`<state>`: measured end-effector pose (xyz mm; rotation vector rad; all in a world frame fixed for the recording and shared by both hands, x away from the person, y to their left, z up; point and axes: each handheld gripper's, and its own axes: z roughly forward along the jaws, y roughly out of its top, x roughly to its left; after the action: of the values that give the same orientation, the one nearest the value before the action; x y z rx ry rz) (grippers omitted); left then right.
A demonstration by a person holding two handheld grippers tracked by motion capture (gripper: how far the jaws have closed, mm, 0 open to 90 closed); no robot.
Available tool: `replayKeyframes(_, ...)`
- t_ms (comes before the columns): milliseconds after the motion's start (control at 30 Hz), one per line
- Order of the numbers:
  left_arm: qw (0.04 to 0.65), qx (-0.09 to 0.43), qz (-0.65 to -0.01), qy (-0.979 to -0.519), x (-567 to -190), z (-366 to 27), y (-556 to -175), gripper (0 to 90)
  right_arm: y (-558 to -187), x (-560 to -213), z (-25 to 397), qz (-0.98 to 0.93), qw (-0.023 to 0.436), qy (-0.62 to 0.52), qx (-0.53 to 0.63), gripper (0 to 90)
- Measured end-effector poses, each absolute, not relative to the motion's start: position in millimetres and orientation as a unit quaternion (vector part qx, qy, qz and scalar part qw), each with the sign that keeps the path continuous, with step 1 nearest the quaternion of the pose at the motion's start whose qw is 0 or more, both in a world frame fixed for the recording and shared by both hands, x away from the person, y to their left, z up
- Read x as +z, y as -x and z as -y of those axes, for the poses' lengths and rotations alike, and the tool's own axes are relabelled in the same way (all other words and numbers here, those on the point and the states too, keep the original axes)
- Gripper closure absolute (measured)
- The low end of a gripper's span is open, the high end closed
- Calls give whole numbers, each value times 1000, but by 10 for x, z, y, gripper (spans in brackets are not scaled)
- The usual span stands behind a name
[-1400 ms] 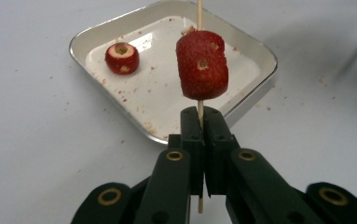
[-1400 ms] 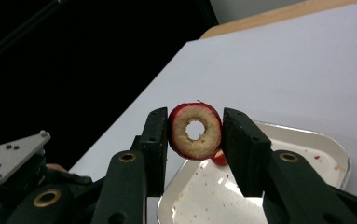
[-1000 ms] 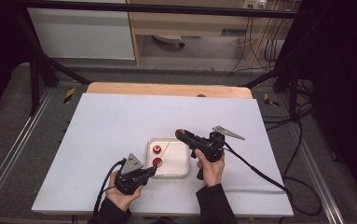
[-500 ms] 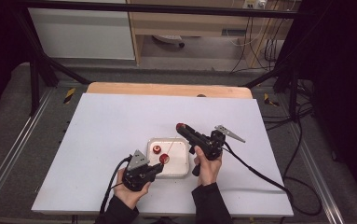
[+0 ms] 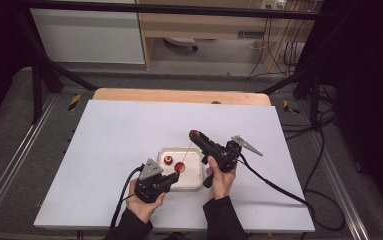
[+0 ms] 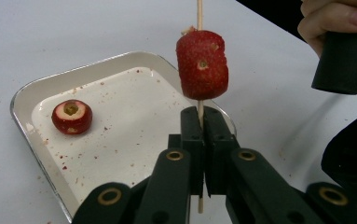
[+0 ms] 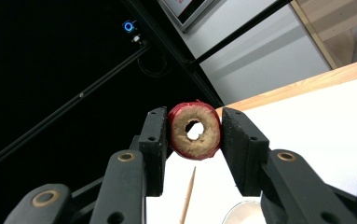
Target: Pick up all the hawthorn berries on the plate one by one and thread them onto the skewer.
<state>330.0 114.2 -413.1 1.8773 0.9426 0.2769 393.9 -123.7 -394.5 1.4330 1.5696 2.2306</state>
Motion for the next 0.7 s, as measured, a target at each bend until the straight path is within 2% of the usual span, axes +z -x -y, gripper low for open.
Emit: replayKeyframes(700, 499, 110, -399, -762, -4132, -1125, -3324, 879, -3930, -4007, 1192, -512, 20, -465, 722, 628)
